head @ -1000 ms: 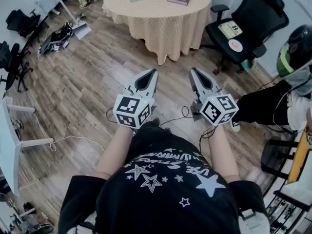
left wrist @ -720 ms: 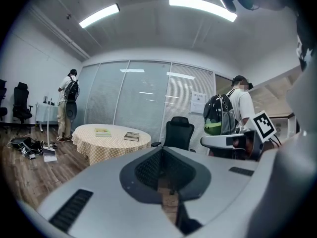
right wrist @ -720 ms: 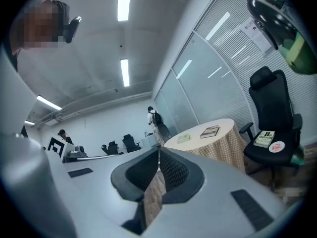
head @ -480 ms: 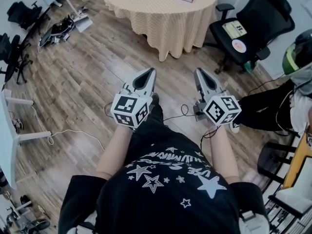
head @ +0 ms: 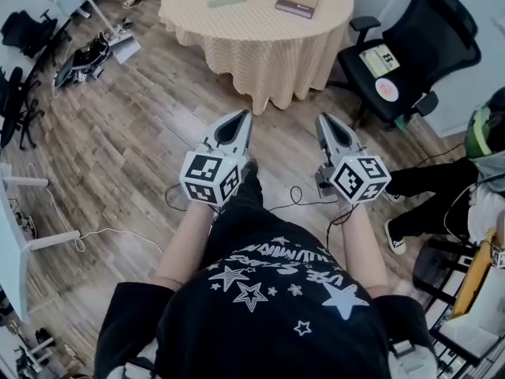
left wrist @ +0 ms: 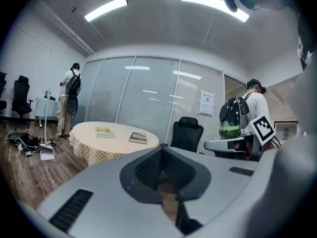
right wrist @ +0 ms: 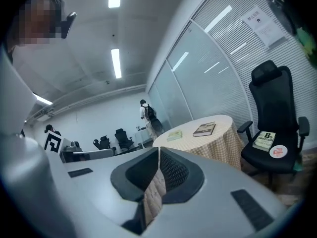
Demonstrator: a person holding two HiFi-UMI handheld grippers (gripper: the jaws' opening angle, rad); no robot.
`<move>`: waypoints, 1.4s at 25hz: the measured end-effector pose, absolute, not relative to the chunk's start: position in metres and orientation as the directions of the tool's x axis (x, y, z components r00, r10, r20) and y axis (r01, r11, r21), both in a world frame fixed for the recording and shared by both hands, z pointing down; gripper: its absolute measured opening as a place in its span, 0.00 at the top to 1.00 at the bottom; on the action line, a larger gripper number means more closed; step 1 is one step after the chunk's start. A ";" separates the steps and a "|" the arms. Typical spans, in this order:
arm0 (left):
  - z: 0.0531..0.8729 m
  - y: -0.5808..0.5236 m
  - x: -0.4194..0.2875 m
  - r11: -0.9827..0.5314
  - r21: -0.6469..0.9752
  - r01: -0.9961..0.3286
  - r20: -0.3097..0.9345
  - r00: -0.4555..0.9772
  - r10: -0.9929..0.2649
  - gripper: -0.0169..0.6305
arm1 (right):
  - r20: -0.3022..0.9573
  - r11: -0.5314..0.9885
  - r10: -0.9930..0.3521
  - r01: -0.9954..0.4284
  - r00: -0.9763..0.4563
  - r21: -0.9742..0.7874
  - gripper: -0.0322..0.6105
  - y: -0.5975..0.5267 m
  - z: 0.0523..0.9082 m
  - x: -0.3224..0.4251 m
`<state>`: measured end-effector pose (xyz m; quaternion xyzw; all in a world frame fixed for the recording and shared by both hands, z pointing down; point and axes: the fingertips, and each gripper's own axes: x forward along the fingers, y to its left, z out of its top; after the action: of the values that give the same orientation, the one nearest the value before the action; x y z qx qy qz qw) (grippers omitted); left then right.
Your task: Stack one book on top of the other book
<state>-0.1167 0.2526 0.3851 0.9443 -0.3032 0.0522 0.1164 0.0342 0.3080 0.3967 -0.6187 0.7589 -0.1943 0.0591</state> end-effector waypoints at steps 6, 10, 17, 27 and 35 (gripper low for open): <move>0.389 0.180 -0.093 -0.798 0.204 -0.567 0.194 0.822 -0.535 0.96 | 0.143 0.133 -0.969 -0.913 -0.202 -0.387 0.90 0.237 0.394 0.063; 0.390 0.134 -0.076 -0.815 0.204 -0.542 0.205 0.838 -0.505 0.96 | 0.151 0.090 -0.975 -0.914 -0.162 -0.396 0.90 0.195 0.394 0.079; 0.393 0.062 -0.050 -0.839 0.217 -0.499 0.221 0.862 -0.456 0.96 | 0.160 0.012 -0.983 -0.908 -0.087 -0.418 0.90 0.129 0.394 0.111; 0.396 -0.008 -0.031 -0.862 0.233 -0.450 0.224 0.887 -0.403 0.96 | 0.131 -0.001 -0.989 -0.895 -0.064 -0.446 0.90 0.047 0.386 0.120; 0.404 -0.036 -0.024 -0.855 0.253 -0.452 0.220 0.888 -0.404 0.96 | 0.173 -0.020 -0.983 -0.907 -0.059 -0.420 0.90 0.029 0.402 0.132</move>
<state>-0.0244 -0.0360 0.4043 0.9599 -0.2230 0.0800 0.1502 0.1322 0.0290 0.4022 -0.6804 0.6946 -0.2165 0.0873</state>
